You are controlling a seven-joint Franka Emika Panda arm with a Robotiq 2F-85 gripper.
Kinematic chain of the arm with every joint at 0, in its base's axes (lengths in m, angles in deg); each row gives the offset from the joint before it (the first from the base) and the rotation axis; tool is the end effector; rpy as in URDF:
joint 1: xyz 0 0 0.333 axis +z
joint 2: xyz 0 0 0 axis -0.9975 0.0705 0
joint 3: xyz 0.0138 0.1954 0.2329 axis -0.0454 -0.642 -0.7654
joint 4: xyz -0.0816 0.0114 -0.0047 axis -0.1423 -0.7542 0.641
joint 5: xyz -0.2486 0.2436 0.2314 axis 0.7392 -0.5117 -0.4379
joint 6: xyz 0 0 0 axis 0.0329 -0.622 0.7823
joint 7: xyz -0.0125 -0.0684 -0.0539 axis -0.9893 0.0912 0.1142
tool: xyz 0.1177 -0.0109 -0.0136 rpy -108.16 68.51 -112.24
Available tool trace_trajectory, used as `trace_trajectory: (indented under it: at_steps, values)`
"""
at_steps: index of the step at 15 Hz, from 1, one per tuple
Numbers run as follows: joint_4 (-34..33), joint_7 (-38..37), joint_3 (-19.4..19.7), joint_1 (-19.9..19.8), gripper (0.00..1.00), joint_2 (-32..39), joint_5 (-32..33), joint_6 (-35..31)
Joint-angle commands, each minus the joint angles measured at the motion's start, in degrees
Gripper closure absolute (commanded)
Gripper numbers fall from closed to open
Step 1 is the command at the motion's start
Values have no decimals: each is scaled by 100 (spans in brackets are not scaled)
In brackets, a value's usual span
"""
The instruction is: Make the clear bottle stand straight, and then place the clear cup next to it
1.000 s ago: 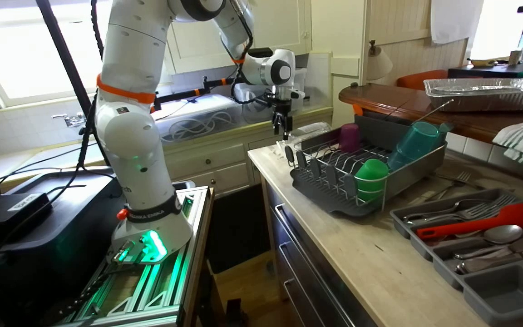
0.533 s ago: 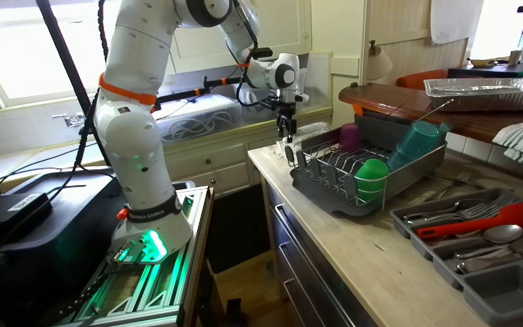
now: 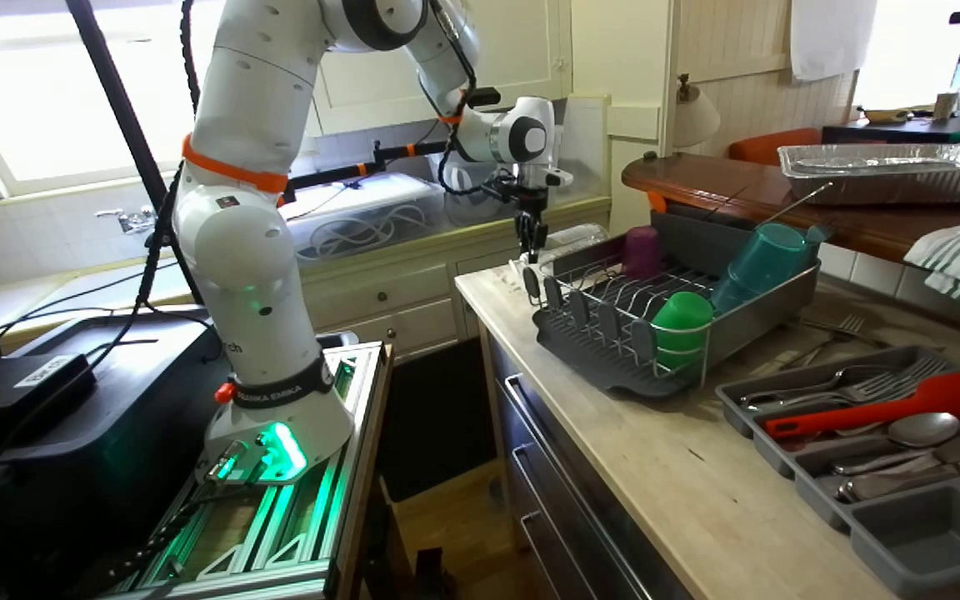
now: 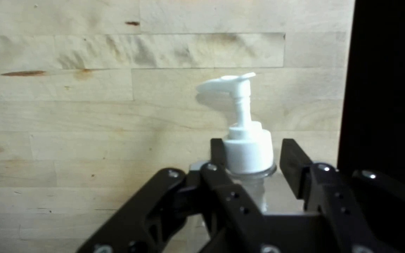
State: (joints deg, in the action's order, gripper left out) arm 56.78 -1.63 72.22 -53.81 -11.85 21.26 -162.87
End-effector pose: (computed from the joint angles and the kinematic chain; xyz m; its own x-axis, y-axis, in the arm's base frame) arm 0.4551 0.4428 0.2030 0.9617 0.2527 -0.1066 0.2578 -0.9655 0.0373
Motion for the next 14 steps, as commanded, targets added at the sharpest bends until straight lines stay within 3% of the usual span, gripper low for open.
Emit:
trace_trajectory:
  at_steps: [1, 6, 8, 14]
  values:
    - [-13, -141, 73, 51, 86, 1, -5, -2]
    - [40, -255, 64, 14, 88, -193, -95, 254]
    - [132, 19, -83, -117, 88, -589, -284, 685]
    - [-324, 858, -327, -357, 88, -1384, -311, 3458]
